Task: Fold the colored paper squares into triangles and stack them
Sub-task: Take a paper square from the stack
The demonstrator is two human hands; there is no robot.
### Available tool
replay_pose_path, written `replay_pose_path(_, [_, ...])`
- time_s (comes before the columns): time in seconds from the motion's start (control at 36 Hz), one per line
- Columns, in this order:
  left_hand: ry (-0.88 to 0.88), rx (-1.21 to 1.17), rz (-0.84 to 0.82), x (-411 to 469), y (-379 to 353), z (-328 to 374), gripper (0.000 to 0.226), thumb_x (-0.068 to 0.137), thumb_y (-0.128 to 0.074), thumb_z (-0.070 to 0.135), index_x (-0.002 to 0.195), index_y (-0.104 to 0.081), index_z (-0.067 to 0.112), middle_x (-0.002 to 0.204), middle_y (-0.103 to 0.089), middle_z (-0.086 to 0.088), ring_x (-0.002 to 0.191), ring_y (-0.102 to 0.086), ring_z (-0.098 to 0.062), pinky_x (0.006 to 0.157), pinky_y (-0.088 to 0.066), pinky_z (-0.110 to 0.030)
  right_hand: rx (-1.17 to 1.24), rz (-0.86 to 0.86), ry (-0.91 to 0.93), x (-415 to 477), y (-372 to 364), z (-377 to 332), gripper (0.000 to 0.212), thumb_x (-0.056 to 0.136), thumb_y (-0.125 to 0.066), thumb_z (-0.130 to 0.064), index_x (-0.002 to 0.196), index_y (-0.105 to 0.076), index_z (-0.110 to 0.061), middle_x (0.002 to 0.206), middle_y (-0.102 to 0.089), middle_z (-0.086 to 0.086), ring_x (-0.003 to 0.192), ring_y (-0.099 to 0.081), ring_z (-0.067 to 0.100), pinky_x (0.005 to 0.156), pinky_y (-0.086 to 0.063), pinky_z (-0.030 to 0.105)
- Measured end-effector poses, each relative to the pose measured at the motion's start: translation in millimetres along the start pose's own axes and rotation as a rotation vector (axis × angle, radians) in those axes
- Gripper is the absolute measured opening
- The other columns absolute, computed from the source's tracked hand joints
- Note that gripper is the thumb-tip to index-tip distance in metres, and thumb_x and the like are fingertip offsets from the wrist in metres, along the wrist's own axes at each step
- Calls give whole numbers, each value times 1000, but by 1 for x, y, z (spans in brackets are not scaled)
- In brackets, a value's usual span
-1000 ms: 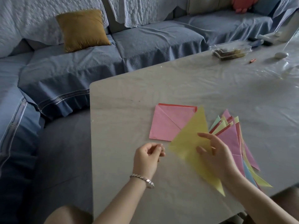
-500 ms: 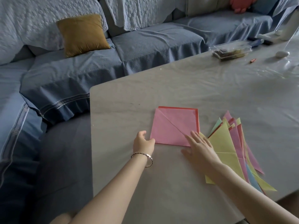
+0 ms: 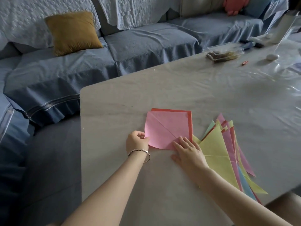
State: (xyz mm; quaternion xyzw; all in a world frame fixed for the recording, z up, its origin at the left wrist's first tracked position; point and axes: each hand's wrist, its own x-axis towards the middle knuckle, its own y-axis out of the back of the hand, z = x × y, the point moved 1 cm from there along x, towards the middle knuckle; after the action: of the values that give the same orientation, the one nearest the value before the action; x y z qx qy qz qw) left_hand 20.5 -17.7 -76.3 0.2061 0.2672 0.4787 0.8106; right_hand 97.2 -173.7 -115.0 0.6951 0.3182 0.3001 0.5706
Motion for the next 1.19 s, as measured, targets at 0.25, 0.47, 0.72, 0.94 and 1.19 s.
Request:
replay_pose_path(0.25, [-13, -150, 32, -7, 33, -24, 22, 70, -72, 3, 64, -58, 19, 73, -64, -4, 69, -62, -18, 60, -46, -21, 86, 263, 162, -11, 0, -18, 53, 52, -87, -31, 98, -68, -16, 103, -69, 1, 95, -67, 22, 79, -53, 43])
replay_pose_path(0.47, [158, -132, -151, -16, 77, -65, 25, 76, -66, 4, 97, -62, 15, 71, -60, -2, 52, -45, -16, 41, -37, -18, 291, 282, 388, -29, -1, -14, 26, 77, -54, -24, 94, -73, -20, 100, -70, -9, 96, -60, 10, 87, -40, 23])
replay_pose_path(0.72, [19, 92, -186, -21, 76, -65, 19, 78, -61, 5, 94, -62, 15, 71, -58, 10, 71, -56, -15, 57, -40, -16, 384, 77, 607, -44, -12, -17, 21, 80, -55, -30, 88, -74, -25, 99, -69, -14, 95, -61, 4, 79, -50, 22])
replay_pose_path(0.94, [-6, -61, -114, -13, 53, -42, 20, 75, -69, 3, 95, -65, 8, 83, -61, -3, 78, -56, -19, 71, -40, -23, 543, 64, 559, -49, -9, -15, 32, 90, -51, -35, 89, -73, -12, 102, -67, -4, 96, -59, 7, 81, -50, 21])
replay_pose_path(1.19, [-241, 79, 5, -23, 61, -30, 11, 82, -65, 13, 85, -70, 3, 73, -66, -7, 70, -58, -24, 63, -43, -27, 562, 105, 532, -47, 10, -21, 41, 95, -41, -43, 88, -72, -18, 102, -68, -7, 97, -60, 5, 79, -50, 26])
